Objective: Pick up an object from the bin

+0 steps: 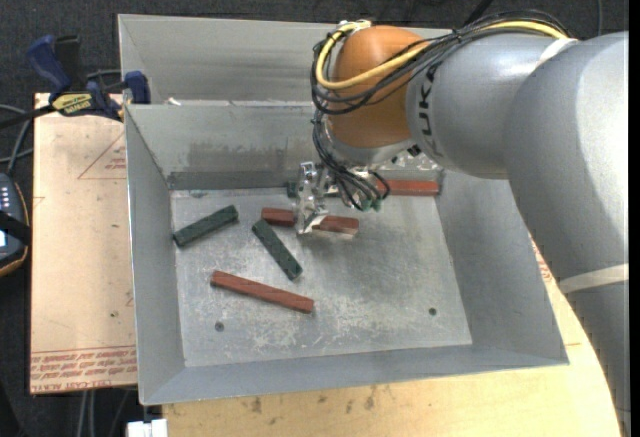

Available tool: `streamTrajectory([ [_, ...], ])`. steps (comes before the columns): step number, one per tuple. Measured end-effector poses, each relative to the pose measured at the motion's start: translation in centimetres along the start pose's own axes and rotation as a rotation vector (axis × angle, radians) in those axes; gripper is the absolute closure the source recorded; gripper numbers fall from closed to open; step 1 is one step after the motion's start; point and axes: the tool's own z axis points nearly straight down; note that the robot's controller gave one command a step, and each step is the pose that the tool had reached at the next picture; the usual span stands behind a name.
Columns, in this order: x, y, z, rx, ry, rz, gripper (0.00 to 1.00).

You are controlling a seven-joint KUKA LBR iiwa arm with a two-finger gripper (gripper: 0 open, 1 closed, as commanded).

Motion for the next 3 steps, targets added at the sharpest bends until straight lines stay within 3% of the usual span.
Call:
streamTrajectory([
  [1,0.0,0.0,0.0,0.0,0.0,0.0,1.0],
  [2,-0.7,-0.3,-4.5,0.001,0.009,0.054,0.0],
  [3,-0.6,-0.3,-4.2,0.001,0.014,0.054,0.0],
])
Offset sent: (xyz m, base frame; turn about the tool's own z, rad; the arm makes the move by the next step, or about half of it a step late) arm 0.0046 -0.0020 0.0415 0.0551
